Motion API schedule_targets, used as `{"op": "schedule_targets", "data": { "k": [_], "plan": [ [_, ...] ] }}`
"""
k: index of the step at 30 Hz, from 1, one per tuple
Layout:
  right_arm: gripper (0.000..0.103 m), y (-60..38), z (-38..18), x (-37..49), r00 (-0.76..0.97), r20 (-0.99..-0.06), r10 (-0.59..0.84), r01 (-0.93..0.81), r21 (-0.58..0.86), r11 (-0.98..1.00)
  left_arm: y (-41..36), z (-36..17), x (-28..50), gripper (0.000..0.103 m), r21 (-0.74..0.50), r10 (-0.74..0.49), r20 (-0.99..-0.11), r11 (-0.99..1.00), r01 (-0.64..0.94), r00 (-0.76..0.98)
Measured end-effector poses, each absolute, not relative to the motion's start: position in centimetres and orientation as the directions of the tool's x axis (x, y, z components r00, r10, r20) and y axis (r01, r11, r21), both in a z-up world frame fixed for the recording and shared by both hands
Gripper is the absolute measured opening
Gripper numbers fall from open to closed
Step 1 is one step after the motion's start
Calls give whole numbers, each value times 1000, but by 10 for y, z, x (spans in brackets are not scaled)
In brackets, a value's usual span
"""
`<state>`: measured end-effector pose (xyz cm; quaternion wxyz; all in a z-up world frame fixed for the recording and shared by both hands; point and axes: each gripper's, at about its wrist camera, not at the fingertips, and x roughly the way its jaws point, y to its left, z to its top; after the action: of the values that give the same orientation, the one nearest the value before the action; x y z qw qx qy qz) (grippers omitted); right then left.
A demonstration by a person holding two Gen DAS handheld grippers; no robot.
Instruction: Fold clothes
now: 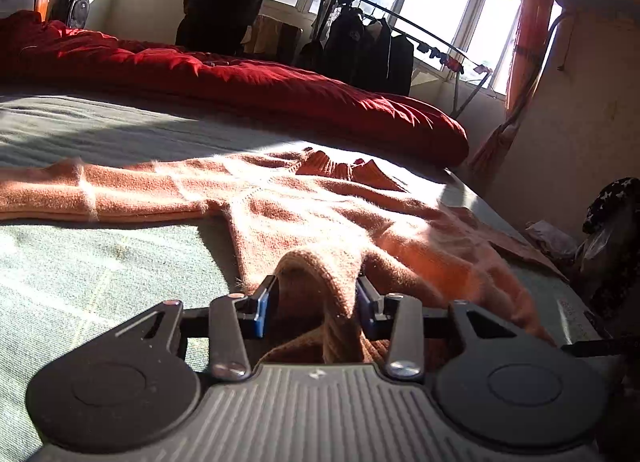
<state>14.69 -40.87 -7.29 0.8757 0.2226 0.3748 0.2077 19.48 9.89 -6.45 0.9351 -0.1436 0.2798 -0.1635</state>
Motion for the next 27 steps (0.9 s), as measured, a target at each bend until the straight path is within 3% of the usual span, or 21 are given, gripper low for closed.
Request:
{"op": "schedule_targets", "data": {
  "k": [10, 15, 18, 21, 25, 27],
  "plan": [
    [70, -384, -91, 182, 616, -459, 640, -244, 662, 709, 108, -80, 197, 50, -457, -471, -487, 855, 245, 735],
    [74, -370, -80, 171, 583, -456, 672, -358, 599, 717, 101, -88, 187, 50, -435, -509, -511, 848, 302, 693],
    [72, -374, -80, 168, 600, -469, 648, -354, 571, 741, 98, -91, 187, 47, -438, -513, -521, 847, 303, 682],
    [72, -379, -69, 169, 678, -432, 594, -328, 546, 771, 94, -84, 189, 29, -456, -531, -495, 832, 315, 687],
    [72, -374, -64, 176, 609, -398, 686, -380, 612, 693, 86, -73, 189, 30, -478, -586, -463, 797, 369, 665],
    [74, -362, -67, 172, 555, -461, 693, -424, 560, 712, 81, -74, 184, 30, -444, -577, -480, 809, 385, 661]
  ]
}}
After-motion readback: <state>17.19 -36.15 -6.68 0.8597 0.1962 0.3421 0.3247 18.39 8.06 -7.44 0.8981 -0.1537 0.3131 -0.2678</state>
